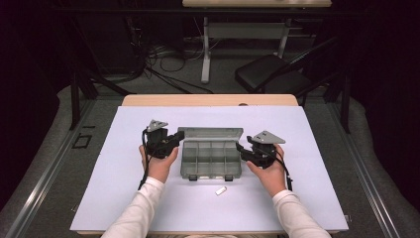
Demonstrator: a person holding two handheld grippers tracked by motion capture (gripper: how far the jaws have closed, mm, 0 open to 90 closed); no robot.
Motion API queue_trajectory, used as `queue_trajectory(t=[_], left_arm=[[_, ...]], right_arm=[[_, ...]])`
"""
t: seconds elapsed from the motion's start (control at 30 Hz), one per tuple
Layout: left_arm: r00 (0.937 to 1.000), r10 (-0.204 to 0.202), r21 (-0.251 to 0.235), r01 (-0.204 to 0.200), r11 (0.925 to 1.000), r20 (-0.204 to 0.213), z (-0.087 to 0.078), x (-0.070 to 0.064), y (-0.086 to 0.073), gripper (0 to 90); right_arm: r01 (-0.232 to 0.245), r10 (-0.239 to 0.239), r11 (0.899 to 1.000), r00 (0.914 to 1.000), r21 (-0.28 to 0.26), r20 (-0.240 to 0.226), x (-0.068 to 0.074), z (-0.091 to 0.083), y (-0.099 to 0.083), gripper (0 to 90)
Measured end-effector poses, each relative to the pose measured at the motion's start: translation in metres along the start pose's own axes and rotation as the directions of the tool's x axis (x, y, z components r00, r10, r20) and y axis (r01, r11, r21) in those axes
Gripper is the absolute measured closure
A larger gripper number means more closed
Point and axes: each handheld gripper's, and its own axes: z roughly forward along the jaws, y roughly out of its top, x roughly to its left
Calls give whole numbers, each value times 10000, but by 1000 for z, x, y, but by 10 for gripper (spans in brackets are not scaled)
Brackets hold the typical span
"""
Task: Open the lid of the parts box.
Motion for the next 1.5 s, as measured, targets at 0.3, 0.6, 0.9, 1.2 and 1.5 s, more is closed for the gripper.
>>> queue_trajectory(t=[0.3,0.6,0.9,1.2,1.5], left_arm=[[10000,51,-16,-51,10000,2,0,0,0,900],[10000,58,20,-58,10000,3,2,1,-2,900],[10000,82,11,-82,10000,45,2,2,-2,900],[9999,12,4,-12,10000,113,1,3,-4,899],[9998,130,264,-134,9996,168,1,6,-8,871]], right_arm=[[143,-141,9998,9998,-136,151,-6,14,-4,557],[529,-528,9974,9986,-481,31,-10,24,-4,650],[570,-585,9957,9981,-727,-185,-15,27,-7,726],[745,-787,9931,9960,-903,-432,-16,27,-7,791],[832,-876,9923,9951,-915,-451,-17,26,-7,806]])
